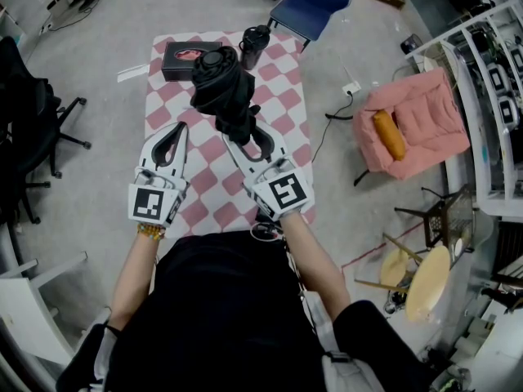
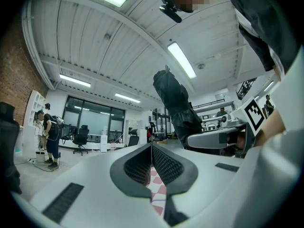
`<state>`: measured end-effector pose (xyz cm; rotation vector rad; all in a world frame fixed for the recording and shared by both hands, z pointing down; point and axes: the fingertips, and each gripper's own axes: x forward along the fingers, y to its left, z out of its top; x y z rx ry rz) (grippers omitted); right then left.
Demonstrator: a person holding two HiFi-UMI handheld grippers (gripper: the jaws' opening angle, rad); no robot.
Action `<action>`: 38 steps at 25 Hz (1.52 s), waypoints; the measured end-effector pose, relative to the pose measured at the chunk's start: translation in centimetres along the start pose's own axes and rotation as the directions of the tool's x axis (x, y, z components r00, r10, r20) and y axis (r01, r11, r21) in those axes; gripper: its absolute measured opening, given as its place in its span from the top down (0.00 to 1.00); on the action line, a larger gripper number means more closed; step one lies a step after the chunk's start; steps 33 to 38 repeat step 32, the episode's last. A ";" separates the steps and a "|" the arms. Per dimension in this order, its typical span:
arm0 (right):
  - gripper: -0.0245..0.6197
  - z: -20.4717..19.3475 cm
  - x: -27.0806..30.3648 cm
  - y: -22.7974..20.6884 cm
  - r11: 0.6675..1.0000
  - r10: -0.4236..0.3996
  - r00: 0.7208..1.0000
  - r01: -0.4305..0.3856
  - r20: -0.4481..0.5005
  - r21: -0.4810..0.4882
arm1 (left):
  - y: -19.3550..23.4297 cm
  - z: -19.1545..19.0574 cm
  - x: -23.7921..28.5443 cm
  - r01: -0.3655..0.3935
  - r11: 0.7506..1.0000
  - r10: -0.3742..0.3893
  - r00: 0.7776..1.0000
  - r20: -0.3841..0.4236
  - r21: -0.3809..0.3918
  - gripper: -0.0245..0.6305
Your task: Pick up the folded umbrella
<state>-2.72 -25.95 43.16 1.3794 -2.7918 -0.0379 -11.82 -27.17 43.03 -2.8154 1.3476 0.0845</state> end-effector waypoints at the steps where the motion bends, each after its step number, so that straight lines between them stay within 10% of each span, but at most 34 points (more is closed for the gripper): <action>1: 0.70 0.0 0.0 0.0 1.000 0.001 1.000 -0.001 -0.001 -0.001 | 0.0 0.0 0.0 0.001 1.000 -0.001 1.000 0.005 -0.001 0.94; 38: 0.70 -0.7 0.4 0.1 1.000 -0.018 1.000 0.018 -0.023 -0.005 | 0.6 -1.1 -0.6 -0.008 1.000 0.007 0.999 -0.033 -0.009 0.94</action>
